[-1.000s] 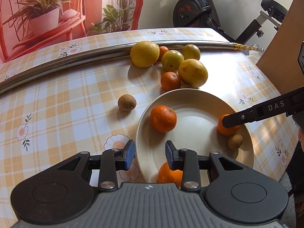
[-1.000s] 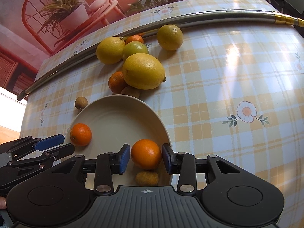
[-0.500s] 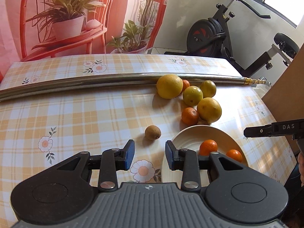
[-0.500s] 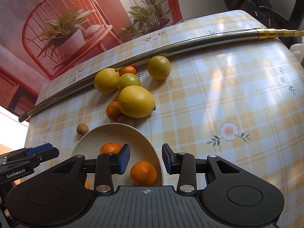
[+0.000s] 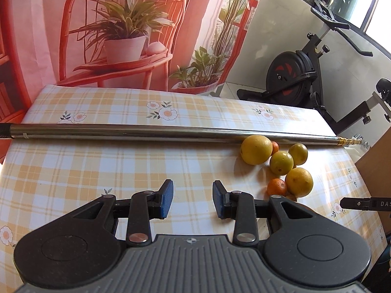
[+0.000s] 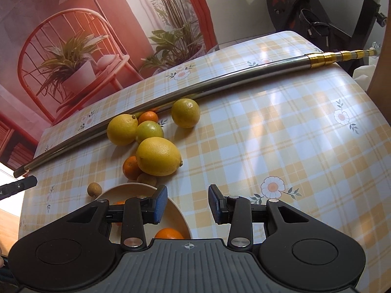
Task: Organize fruits
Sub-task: 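Lower both fruits into the plate and open both grippers, then lower the left gripper onto a brown kiwi and close it, then grasp a large yellow lemon with the right gripper while the left holds the kiwi, then carry kiwi and lemon into the white plate and open both grippers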
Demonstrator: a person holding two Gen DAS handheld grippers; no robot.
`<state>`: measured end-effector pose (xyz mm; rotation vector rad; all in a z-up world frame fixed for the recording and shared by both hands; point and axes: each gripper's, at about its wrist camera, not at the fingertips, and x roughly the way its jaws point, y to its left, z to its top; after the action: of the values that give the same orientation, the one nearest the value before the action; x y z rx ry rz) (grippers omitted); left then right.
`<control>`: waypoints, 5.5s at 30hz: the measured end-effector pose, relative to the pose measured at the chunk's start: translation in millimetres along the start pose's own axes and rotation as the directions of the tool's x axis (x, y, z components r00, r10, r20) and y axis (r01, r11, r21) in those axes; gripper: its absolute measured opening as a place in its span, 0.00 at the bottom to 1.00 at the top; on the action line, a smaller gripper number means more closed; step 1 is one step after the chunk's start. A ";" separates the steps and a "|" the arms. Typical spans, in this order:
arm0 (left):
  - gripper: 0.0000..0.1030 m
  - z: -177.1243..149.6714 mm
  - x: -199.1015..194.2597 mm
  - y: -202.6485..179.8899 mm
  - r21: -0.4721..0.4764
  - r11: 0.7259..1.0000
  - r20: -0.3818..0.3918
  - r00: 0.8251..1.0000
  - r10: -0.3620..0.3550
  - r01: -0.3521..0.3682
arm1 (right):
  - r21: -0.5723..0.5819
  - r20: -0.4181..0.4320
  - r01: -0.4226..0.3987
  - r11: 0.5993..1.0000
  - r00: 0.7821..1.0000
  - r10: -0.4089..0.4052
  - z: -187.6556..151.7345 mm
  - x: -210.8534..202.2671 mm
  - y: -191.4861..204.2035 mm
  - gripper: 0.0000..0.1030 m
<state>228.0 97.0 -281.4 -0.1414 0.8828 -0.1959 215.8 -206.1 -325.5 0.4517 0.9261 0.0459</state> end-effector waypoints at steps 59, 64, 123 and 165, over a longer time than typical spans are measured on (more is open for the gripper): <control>0.29 -27.5 42.4 -58.5 0.085 0.988 -0.043 0.991 -0.126 0.129 | -0.205 0.019 -0.028 0.978 0.999 0.032 24.3 39.4 27.2 0.54; 0.29 -27.9 39.3 -55.6 0.080 0.988 -0.038 0.991 -0.126 0.129 | -0.264 0.017 -0.046 0.963 0.998 0.052 32.7 53.0 41.2 0.55; 0.29 -55.2 19.5 -66.5 0.140 0.976 -0.056 0.985 -0.162 0.169 | -0.167 -0.026 -0.151 0.974 0.989 0.149 -0.2 29.8 31.7 0.55; 0.29 -77.0 36.0 -72.5 0.181 0.976 -0.140 0.985 -0.099 0.124 | -0.235 -0.078 -0.098 0.967 0.994 0.082 -12.0 24.6 48.2 0.49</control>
<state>182.3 15.1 -342.1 -0.0010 0.9822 -0.3966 228.7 -152.6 -331.3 0.2696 0.9528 0.2544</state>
